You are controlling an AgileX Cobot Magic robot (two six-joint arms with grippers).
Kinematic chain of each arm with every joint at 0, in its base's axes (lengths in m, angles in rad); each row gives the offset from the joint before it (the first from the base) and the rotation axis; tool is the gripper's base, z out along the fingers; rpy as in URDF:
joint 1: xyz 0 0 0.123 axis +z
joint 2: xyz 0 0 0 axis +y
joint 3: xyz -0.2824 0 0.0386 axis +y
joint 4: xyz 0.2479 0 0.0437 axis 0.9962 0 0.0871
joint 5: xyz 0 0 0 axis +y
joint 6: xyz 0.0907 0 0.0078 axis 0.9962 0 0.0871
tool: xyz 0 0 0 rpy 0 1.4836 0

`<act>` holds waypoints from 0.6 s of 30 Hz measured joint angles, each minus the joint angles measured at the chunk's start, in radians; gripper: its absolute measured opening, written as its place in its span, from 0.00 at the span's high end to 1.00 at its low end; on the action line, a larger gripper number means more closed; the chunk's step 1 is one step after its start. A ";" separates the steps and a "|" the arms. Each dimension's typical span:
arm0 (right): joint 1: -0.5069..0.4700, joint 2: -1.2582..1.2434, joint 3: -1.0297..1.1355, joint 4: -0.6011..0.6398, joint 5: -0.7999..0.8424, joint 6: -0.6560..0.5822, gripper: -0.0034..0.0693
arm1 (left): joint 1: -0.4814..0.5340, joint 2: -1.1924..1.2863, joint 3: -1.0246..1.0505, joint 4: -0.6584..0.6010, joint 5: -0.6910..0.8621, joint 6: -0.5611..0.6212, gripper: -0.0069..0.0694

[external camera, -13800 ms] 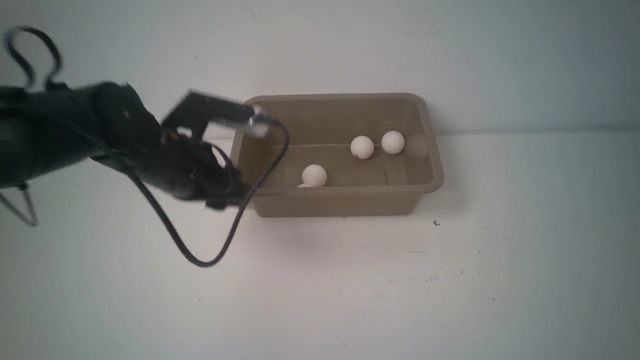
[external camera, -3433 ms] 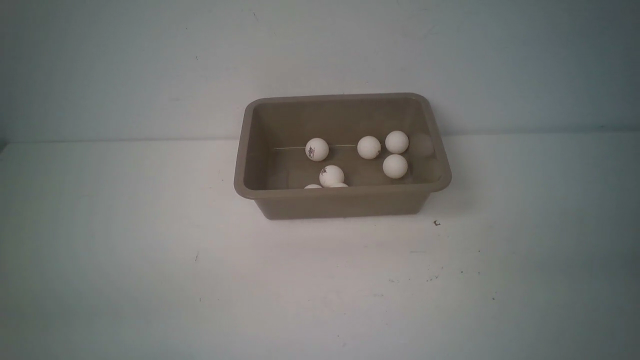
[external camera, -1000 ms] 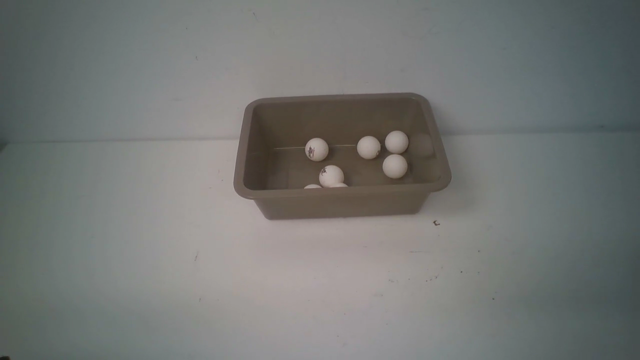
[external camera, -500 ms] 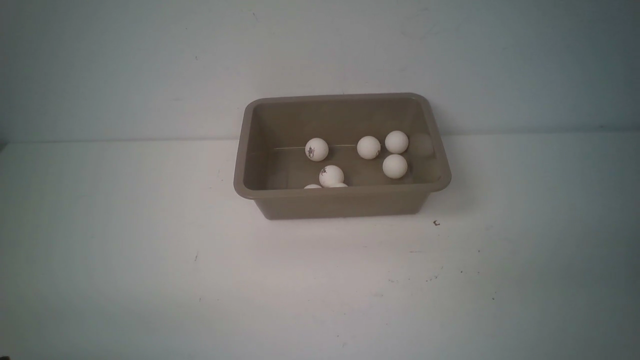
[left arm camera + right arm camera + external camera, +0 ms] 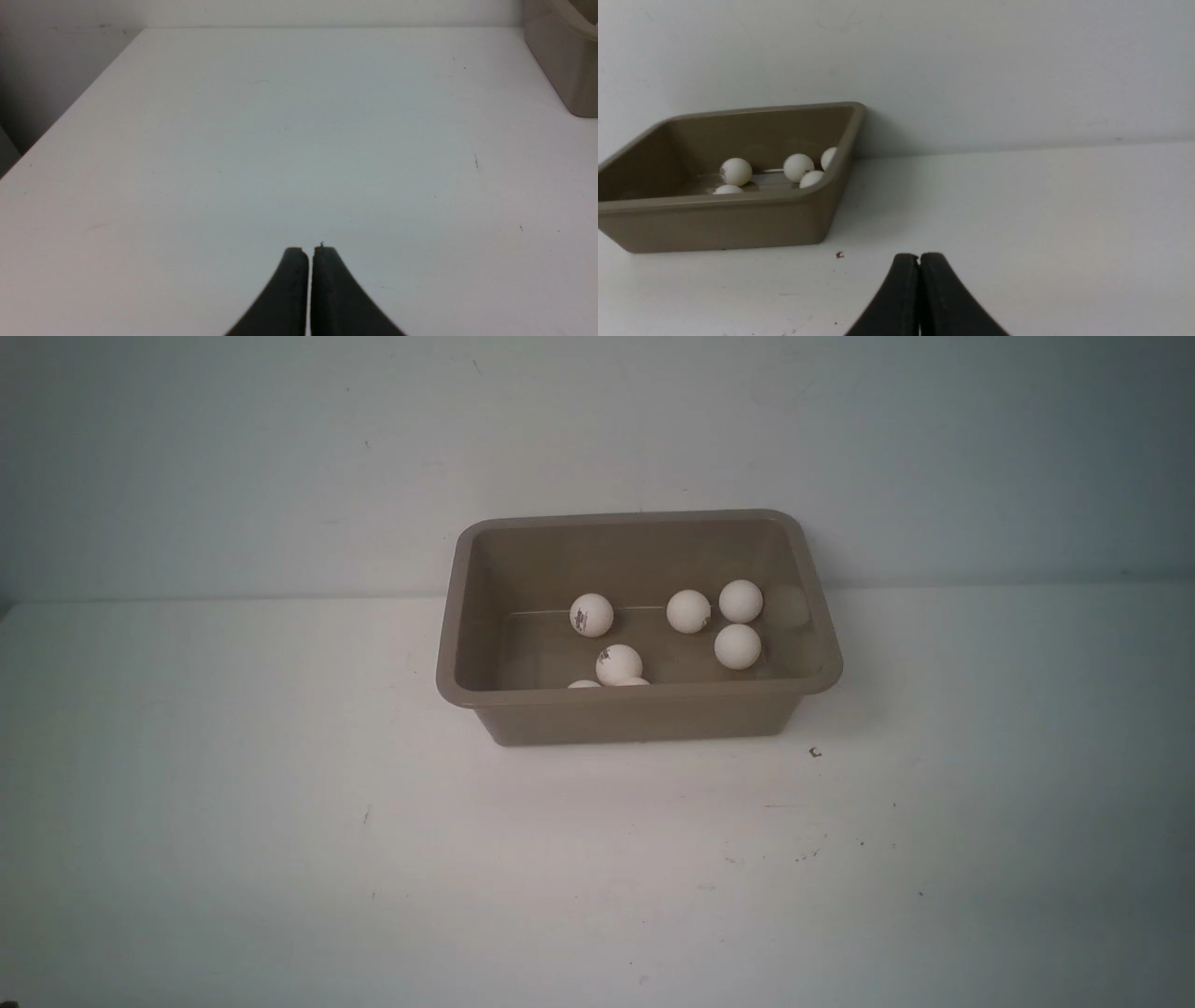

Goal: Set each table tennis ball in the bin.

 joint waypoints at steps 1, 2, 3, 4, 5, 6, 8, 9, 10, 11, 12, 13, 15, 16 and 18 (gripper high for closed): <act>0.000 0.000 0.000 -0.108 0.005 0.111 0.98 | 0.000 0.000 0.000 0.000 0.000 0.000 0.91; 0.000 0.000 0.000 -0.198 0.010 0.195 0.98 | 0.000 0.000 0.000 0.000 0.000 0.000 0.91; 0.000 0.000 0.000 -0.209 0.010 0.205 0.98 | 0.000 0.000 0.000 0.000 0.000 0.000 0.91; 0.000 0.000 0.000 -0.279 0.013 0.258 0.98 | 0.000 0.000 0.000 0.000 0.000 0.000 0.91; 0.000 0.000 0.002 -0.319 0.013 0.283 0.98 | 0.000 0.000 0.000 0.000 0.000 0.000 0.91; 0.000 0.000 0.006 -0.356 0.007 0.299 0.98 | 0.000 0.000 0.000 0.000 0.000 0.000 0.91; 0.000 0.000 0.027 -0.385 -0.021 0.314 0.98 | 0.000 0.000 0.000 0.000 0.000 0.000 0.91; 0.000 0.000 0.041 -0.393 -0.038 0.318 0.98 | 0.000 0.000 0.000 0.000 0.000 0.000 0.91; 0.000 0.000 0.059 -0.400 -0.060 0.320 0.98 | 0.000 0.000 0.000 0.000 0.000 0.000 0.91; 0.000 0.000 0.074 -0.401 -0.080 0.322 0.98 | 0.000 0.000 0.000 0.000 0.000 0.000 0.91; 0.000 0.000 0.094 -0.403 -0.108 0.323 0.98 | 0.000 0.000 0.000 0.000 0.000 0.000 0.91; 0.000 0.000 0.109 -0.403 -0.128 0.326 0.98 | 0.000 0.000 0.000 0.000 0.000 0.000 0.91; 0.000 0.000 0.132 -0.404 -0.155 0.326 0.98 | 0.000 0.000 0.000 0.000 0.000 0.000 0.91; 0.000 0.000 0.140 -0.405 -0.160 0.326 0.98 | 0.000 0.000 0.000 0.000 0.000 0.000 0.91; 0.000 0.000 0.149 -0.406 -0.162 0.326 0.98 | 0.000 0.000 0.000 0.000 0.000 0.000 0.91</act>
